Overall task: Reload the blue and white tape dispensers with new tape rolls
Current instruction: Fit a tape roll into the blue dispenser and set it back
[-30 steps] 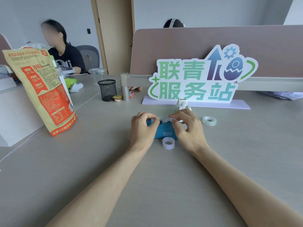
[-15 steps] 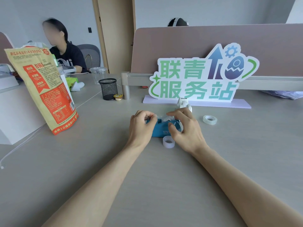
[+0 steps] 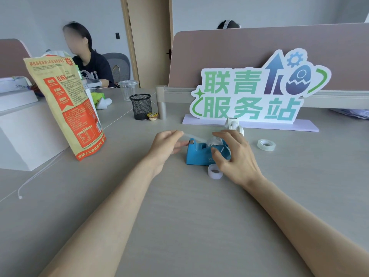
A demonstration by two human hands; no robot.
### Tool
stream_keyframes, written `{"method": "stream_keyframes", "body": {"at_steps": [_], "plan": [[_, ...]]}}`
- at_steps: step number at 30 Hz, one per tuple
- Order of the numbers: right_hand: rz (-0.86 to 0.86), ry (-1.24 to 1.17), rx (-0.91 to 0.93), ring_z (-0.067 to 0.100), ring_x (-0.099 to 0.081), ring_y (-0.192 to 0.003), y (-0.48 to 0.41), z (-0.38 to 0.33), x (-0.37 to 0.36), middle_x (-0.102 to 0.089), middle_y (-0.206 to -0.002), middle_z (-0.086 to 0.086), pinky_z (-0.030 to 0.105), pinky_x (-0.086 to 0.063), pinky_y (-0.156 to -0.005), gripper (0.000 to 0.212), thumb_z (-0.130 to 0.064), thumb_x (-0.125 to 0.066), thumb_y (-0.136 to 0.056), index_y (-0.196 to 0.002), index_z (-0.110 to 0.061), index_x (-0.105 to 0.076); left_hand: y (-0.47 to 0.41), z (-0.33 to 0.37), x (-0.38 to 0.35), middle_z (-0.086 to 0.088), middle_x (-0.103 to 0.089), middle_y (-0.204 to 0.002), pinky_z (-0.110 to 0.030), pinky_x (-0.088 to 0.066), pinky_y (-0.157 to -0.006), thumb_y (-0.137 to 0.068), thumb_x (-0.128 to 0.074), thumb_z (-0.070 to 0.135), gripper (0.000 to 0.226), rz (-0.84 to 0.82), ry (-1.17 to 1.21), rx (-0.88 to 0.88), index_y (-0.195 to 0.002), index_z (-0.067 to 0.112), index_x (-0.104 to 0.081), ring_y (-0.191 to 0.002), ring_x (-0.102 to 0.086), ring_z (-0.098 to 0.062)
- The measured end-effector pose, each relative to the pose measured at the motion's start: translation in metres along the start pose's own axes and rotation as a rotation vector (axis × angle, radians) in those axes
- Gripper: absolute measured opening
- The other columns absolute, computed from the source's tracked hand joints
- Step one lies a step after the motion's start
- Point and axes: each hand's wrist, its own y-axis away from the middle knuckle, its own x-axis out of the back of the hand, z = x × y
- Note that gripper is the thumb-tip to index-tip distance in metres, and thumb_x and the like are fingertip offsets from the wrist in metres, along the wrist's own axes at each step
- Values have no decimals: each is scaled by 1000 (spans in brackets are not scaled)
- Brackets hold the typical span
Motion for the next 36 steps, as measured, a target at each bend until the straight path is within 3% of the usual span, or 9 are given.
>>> {"method": "stream_keyframes", "body": {"at_steps": [4, 8, 14, 19, 21, 25, 30, 33, 36], "plan": [[2, -2, -8, 23, -54, -110, -1, 1, 0, -61, -118, 2, 36, -45, -92, 47, -37, -46, -78, -117, -15, -62, -1, -4, 6, 6, -67, -102, -25, -45, -67, -92, -56, 23, 10, 29, -45, 51, -92, 16, -64, -79, -70, -7], [-6, -13, -28, 20, -54, -108, 0, 3, 0, -60, -116, -1, 40, -46, -91, 46, -37, -45, -77, -114, -16, -62, -3, -6, 7, -2, -62, -107, -24, -39, -54, -91, -57, 17, 14, 37, -22, 92, -96, 6, -64, -73, -63, -10], [-8, -21, -32, 19, -54, -107, 1, 5, 0, -61, -115, -3, 37, -46, -90, 36, -26, -51, -79, -112, -17, -63, -3, -7, 9, -4, -60, -108, -26, -42, -55, -91, -58, 16, 9, 43, 56, 146, -93, 8, -62, -77, -57, -12], [-19, -9, -43, 20, -55, -106, 0, 4, -1, -61, -117, -1, 28, -41, -85, 43, -26, -52, -79, -120, -16, -60, -4, -6, 16, -4, -60, -110, -28, -42, -57, -90, -58, 18, 18, 55, 128, 215, -105, 7, -57, -80, -55, -14], [-27, -6, -48, 20, -55, -106, 0, 4, -1, -60, -117, -1, 27, -40, -84, 45, -26, -51, -79, -122, -17, -59, -3, -5, 17, -4, -60, -110, -28, -41, -54, -90, -57, 17, 14, 53, 106, 220, -100, 8, -59, -78, -53, -14], [-34, -13, -52, 19, -55, -105, 1, 5, -1, -60, -117, -2, 26, -40, -82, 44, -27, -51, -80, -122, -18, -59, -3, -6, 19, -2, -56, -107, -20, -32, -40, -86, -59, 23, 12, 89, -91, 229, -90, 12, -63, -76, -44, -15], [-38, -8, -53, 18, -55, -106, 0, 6, -1, -59, -118, -3, 25, -40, -81, 44, -27, -51, -80, -122, -18, -59, -4, -7, 20, -4, -54, -97, -16, -22, -37, -82, -58, 25, 14, 71, -244, 253, -86, 12, -59, -72, -41, -17], [-44, -6, -57, 17, -53, -106, 1, 6, -1, -58, -119, -4, 26, -40, -81, 44, -27, -50, -80, -123, -19, -58, -2, -6, 16, -4, -36, -70, -18, -13, -42, -79, -55, 25, 12, 54, -398, 260, -78, 17, -47, -60, -24, -21], [-47, -3, -59, 17, -53, -106, 1, 5, -1, -58, -118, -5, 26, -40, -80, 44, -28, -50, -80, -123, -19, -58, 0, -5, 11, 0, -18, -64, -30, -7, -54, -76, -50, 26, 25, 4, -497, 233, -65, 25, -29, -62, -11, -21]]}}
